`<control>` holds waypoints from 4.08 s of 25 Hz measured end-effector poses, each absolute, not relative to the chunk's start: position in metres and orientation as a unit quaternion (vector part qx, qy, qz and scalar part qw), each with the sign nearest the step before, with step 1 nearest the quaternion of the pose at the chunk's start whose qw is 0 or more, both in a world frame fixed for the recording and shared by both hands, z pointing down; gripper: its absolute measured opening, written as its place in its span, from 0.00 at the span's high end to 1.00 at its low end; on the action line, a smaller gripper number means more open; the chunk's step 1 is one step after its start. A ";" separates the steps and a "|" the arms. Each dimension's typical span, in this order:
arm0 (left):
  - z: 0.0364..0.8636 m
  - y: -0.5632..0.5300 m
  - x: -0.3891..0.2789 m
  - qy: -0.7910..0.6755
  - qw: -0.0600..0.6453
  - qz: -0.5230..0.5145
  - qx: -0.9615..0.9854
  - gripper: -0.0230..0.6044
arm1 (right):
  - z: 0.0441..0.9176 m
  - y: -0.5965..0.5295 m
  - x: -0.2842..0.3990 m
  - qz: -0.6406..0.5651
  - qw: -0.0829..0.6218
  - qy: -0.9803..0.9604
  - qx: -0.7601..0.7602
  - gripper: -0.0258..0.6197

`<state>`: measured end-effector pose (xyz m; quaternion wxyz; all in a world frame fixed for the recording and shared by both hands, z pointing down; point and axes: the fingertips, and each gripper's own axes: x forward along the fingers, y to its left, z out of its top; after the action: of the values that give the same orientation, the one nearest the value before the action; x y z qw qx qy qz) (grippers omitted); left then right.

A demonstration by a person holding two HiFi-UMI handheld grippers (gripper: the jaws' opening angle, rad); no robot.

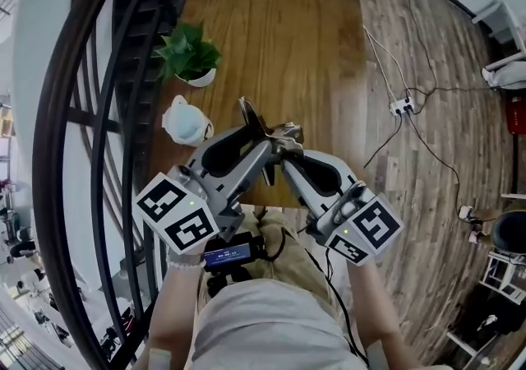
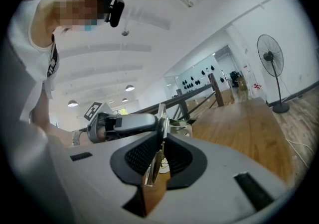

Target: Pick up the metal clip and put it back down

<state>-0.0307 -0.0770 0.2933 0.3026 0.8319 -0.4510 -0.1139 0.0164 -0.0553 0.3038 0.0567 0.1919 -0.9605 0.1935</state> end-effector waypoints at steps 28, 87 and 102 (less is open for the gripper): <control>0.166 -0.055 -0.033 -0.443 0.166 -0.155 0.867 0.74 | 0.191 -0.039 0.013 0.101 -0.021 -0.978 0.179 0.89; 0.429 -0.085 -0.051 -0.489 0.400 -0.052 0.773 0.74 | 0.424 -0.069 -0.002 0.302 0.151 -0.922 0.191 0.89; 0.496 -0.088 -0.062 -0.513 0.453 -0.034 0.728 0.74 | 0.486 -0.074 -0.011 0.346 0.195 -0.897 0.194 0.89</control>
<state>-0.0615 -0.0877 0.4964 0.4530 0.7284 -0.5129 -0.0339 -0.0114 -0.0743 0.4858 0.1945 0.1940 -0.8973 0.3456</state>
